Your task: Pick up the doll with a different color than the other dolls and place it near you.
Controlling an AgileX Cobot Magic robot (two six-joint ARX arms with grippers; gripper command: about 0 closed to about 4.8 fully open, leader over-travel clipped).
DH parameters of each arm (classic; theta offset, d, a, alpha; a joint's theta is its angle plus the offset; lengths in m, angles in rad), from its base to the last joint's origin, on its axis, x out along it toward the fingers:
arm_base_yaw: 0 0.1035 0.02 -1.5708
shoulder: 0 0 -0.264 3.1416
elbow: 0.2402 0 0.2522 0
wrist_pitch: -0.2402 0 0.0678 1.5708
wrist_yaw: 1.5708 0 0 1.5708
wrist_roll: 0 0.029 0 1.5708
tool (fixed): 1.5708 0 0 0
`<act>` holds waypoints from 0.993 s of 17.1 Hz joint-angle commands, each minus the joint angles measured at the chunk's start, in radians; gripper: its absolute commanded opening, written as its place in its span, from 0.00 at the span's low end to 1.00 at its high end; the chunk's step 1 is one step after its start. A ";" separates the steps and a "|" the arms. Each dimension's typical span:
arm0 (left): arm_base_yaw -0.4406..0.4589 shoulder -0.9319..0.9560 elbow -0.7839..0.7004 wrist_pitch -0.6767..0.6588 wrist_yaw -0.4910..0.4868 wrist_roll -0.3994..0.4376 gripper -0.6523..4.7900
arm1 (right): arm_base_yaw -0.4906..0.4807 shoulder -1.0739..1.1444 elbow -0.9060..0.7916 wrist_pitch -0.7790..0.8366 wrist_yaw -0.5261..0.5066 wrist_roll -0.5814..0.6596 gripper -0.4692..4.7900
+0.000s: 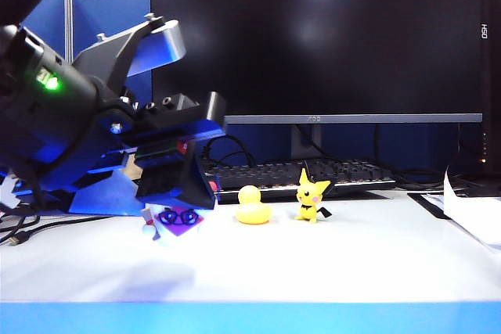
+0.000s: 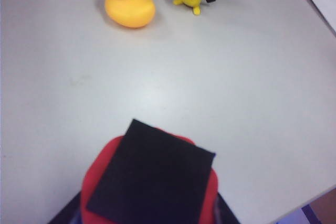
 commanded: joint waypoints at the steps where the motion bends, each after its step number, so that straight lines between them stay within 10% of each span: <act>1: 0.025 0.023 0.002 0.034 0.021 -0.004 0.11 | 0.000 0.001 -0.003 0.011 0.000 0.005 0.36; 17: 0.101 0.082 0.002 0.067 0.151 -0.089 0.11 | 0.000 0.001 -0.003 0.011 0.000 0.005 0.36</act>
